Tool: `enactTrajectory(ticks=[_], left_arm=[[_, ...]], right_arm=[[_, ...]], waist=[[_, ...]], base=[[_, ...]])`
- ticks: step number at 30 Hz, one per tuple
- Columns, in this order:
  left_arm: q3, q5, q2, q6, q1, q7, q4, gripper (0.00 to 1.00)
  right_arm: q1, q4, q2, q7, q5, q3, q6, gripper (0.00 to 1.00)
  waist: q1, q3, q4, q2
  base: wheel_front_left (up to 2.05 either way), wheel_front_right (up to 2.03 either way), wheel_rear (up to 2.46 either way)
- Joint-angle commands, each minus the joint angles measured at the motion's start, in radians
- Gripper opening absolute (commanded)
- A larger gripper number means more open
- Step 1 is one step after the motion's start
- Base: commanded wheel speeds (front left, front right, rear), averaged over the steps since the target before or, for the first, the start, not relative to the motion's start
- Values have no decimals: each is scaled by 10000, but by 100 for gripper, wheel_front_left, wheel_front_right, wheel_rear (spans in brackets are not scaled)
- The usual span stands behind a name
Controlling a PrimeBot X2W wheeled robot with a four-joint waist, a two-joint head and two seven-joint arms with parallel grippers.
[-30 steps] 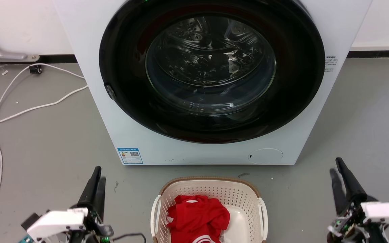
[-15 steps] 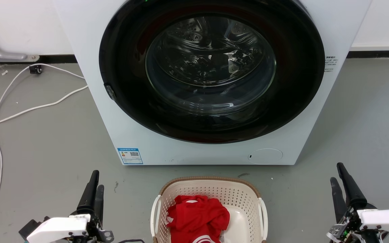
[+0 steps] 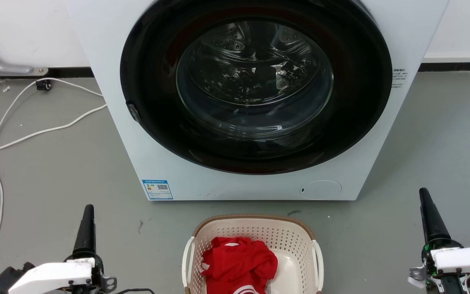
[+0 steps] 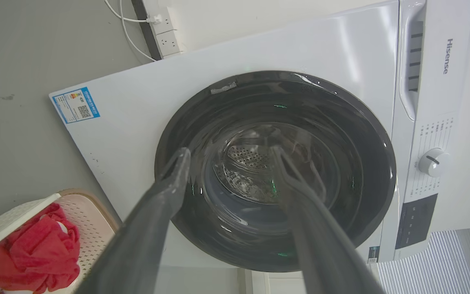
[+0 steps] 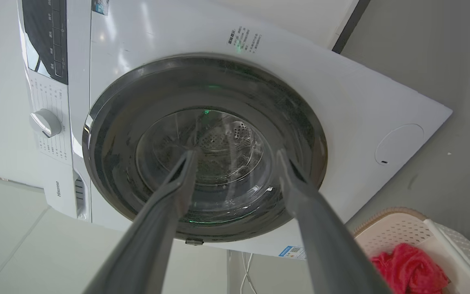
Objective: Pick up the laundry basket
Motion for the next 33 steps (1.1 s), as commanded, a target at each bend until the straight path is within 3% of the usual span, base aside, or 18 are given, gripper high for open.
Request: enactTrajectory(ticks=[1, 15, 20, 26, 33], left_arm=[[58, 210, 31, 30, -79, -92, -239, 100], [-583, 3383, 34, 778, 207, -591, -1963, 100], [-962, 4588, 35, 739, 334, -751, -2353, 100], [-1434, 5917, 38, 260, 507, -935, -2398, 100], [-2025, 7723, 38, 190, 583, -1142, -2475, 100]], right_arm=[[-74, -255, -31, -73, -272, -27, 2, 100], [-47, -2070, -30, -582, -4227, 474, 3, 100], [146, -2253, -32, -747, -5300, 588, 2, 100], [357, -2157, -31, -934, -6248, 611, 2, 100], [488, -2105, -30, -1134, -7415, 752, 2, 100]], waist=[[0, 1, 3, 0], [0, 6, 15, 0], [0, -8, 13, 0], [0, -28, 10, 0], [0, -34, -11, 0]], base=[[0, 0, 0], [0, 0, 0], [0, 0, 0], [0, 0, 0], [0, 0, 0]])
